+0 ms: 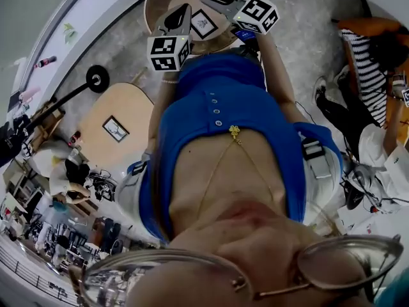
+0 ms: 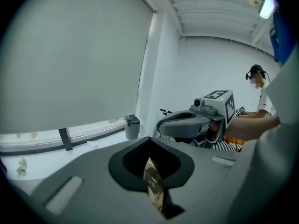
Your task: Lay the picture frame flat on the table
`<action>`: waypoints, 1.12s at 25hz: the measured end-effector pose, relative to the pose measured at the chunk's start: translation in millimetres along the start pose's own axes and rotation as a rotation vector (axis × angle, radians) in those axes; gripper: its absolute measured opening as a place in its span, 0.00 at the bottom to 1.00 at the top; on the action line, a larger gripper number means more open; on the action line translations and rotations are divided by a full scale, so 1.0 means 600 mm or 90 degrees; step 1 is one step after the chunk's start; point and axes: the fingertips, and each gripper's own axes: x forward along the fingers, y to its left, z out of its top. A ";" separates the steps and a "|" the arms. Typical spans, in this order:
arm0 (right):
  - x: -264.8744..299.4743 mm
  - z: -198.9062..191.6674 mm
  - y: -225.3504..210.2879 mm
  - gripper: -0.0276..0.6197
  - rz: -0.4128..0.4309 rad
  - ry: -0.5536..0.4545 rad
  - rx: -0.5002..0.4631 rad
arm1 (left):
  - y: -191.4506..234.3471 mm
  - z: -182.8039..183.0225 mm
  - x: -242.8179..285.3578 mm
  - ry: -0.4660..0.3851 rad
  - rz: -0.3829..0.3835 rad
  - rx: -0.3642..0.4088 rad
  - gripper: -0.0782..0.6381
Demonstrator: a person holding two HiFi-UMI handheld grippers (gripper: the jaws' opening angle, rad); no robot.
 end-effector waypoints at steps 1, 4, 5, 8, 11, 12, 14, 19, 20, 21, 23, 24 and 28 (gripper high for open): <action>-0.010 0.003 0.003 0.04 0.001 0.001 -0.005 | -0.008 0.004 -0.001 -0.006 -0.001 0.003 0.11; -0.032 0.016 0.013 0.04 0.013 0.011 -0.025 | -0.032 0.018 -0.004 -0.026 -0.008 0.004 0.11; -0.036 0.019 0.016 0.04 0.018 0.015 -0.029 | -0.038 0.024 -0.005 -0.033 -0.011 0.005 0.11; -0.047 0.025 0.023 0.04 0.025 0.023 -0.039 | -0.055 0.039 -0.007 -0.047 -0.022 0.012 0.11; -0.061 0.024 0.027 0.04 0.016 0.015 -0.034 | -0.071 0.045 -0.006 -0.052 -0.032 0.016 0.11; -0.065 0.024 0.029 0.04 0.012 0.012 -0.029 | -0.075 0.045 -0.007 -0.053 -0.037 0.016 0.11; -0.068 0.021 0.033 0.04 0.003 0.011 -0.023 | -0.080 0.044 -0.009 -0.051 -0.046 0.014 0.11; -0.066 0.016 0.043 0.04 -0.009 -0.001 -0.006 | -0.083 0.041 -0.017 -0.047 -0.060 0.019 0.11; -0.069 0.015 0.045 0.04 -0.011 -0.002 -0.002 | -0.086 0.041 -0.019 -0.046 -0.064 0.020 0.11; -0.071 0.013 0.047 0.05 -0.013 -0.001 0.002 | -0.088 0.041 -0.020 -0.045 -0.068 0.021 0.11; -0.076 0.008 0.048 0.04 -0.016 0.004 0.007 | -0.091 0.043 -0.021 -0.042 -0.075 0.024 0.11; -0.079 0.006 0.048 0.04 -0.017 0.005 0.010 | -0.092 0.043 -0.020 -0.041 -0.078 0.025 0.11; -0.092 0.006 0.045 0.04 -0.028 -0.005 0.023 | -0.102 0.045 -0.015 -0.040 -0.091 0.025 0.11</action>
